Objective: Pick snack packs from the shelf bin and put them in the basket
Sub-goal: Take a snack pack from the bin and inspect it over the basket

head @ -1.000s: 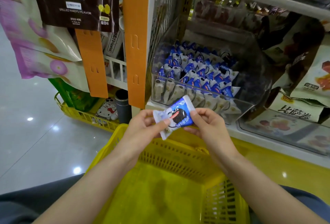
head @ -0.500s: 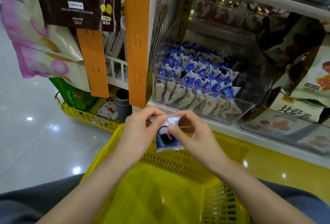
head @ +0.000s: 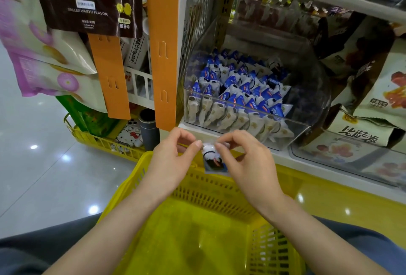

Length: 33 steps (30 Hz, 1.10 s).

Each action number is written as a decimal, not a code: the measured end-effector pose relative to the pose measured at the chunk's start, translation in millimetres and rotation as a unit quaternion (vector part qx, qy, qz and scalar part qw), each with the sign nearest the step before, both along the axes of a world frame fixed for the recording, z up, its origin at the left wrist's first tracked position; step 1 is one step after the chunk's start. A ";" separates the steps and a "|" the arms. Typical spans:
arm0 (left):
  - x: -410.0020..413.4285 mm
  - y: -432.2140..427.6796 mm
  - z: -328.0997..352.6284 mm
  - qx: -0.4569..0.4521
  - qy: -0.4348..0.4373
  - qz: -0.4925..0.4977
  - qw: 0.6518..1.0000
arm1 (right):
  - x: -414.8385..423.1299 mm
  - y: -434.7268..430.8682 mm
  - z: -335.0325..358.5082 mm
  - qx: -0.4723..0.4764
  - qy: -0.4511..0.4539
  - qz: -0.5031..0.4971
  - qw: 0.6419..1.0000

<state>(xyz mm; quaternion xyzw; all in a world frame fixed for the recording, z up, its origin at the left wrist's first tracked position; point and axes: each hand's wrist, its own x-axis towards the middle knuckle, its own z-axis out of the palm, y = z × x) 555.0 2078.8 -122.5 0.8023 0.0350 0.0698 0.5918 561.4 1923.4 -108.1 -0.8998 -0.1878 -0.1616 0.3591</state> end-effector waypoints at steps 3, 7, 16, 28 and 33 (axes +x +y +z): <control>1.3 2.9 -0.4 0.021 0.046 -0.005 0.999 | 3.9 -2.8 2.8 0.092 0.024 -0.012 0.995; 2.0 0.5 9.0 -0.198 0.200 -0.044 0.958 | 1.6 -1.5 2.1 0.074 -0.016 0.055 0.996; 1.2 3.8 6.2 -0.216 0.097 0.020 0.971 | -2.8 2.3 -3.6 -0.076 -0.043 0.131 0.988; -3.4 -4.5 0.7 0.016 -0.065 -0.013 0.998 | 4.6 9.4 2.2 0.358 0.379 0.066 0.851; -7.9 -5.2 -3.0 0.075 -0.071 -0.028 0.994 | 2.4 10.4 0.2 0.343 0.372 0.040 0.862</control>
